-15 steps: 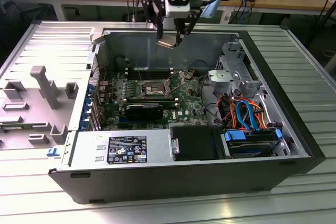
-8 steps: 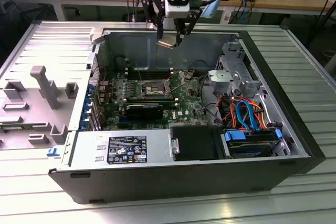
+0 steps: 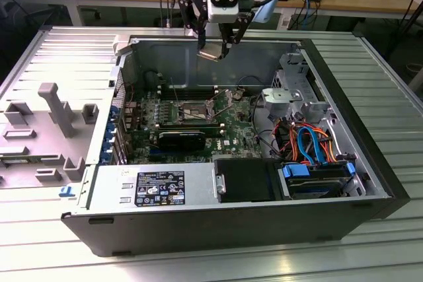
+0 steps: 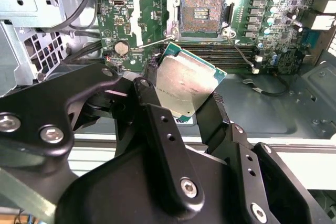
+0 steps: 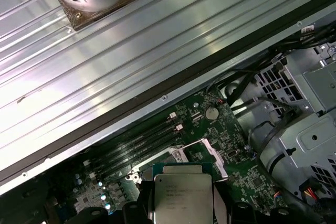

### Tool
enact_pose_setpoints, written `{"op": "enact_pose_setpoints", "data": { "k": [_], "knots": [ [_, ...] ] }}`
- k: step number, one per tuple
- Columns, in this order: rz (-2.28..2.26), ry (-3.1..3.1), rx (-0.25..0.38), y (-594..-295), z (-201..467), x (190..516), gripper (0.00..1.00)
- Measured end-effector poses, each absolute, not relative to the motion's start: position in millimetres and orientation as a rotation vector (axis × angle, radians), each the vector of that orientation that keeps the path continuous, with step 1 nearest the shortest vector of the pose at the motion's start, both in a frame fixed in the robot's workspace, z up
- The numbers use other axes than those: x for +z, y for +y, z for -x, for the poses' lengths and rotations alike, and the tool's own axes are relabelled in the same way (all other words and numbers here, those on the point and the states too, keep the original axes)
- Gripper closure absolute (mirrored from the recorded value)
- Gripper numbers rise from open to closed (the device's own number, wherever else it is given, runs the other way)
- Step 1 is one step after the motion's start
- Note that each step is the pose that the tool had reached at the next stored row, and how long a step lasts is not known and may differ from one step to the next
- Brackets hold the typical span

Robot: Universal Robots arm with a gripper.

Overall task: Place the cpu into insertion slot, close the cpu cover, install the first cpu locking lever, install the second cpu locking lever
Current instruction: 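Place the cpu into insertion slot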

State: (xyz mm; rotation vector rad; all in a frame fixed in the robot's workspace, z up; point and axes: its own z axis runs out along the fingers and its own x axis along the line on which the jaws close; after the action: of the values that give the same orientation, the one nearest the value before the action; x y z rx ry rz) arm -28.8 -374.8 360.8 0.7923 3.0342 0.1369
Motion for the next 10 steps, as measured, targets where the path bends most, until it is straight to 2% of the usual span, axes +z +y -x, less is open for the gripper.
{"op": "enact_pose_setpoints", "data": {
  "k": [10],
  "knots": [
    [-0.843,3.019,0.137,-374.8,28.8,360.7,0.46]
  ]
}}
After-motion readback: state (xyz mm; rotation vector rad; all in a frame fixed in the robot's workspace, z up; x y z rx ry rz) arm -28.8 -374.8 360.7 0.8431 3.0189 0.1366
